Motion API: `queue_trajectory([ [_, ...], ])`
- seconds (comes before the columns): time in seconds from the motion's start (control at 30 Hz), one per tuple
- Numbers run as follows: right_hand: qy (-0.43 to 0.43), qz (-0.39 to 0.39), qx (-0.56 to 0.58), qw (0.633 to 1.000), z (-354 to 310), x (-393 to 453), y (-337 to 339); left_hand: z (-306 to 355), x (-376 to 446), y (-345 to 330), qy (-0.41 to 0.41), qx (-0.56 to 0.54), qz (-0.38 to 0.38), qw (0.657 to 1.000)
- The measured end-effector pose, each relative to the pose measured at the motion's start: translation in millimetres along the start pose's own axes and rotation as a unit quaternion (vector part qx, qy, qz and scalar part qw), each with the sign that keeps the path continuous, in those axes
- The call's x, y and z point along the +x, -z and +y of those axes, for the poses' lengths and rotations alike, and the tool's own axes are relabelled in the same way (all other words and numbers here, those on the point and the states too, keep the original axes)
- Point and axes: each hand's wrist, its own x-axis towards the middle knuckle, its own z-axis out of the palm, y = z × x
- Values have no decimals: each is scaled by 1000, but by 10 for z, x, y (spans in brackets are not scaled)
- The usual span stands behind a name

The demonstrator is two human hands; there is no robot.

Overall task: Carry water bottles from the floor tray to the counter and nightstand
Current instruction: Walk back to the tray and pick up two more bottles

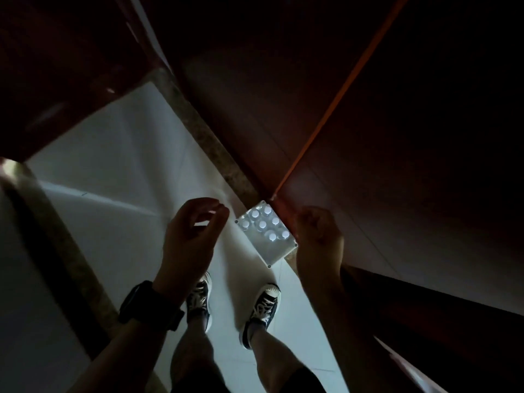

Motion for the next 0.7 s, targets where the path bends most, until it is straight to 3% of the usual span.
queue_trajectory([
  [0.13, -43, 43, -22, 998, 1136, 483, -507, -982, 775, -448, 4, 49, -24, 999],
  [0.27, -73, 67, -81, 992, 2546, 939, -964, -2278, 1363, -925, 22, 111, -102, 988],
  [0.5, -103, 101, -165, 976, 4805, 1648, -1667, -4636, 2080, -1591, 14, 258, -237, 937],
  [0.6, -70, 148, -164, 973, 5378, 1824, -1908, -5370, 2243, -1802, -8, 263, -237, 935],
  [0.7, -20, 212, -169, 962, 5694, 1873, -2089, -5824, 2349, -1970, -34, 262, -190, 945],
])
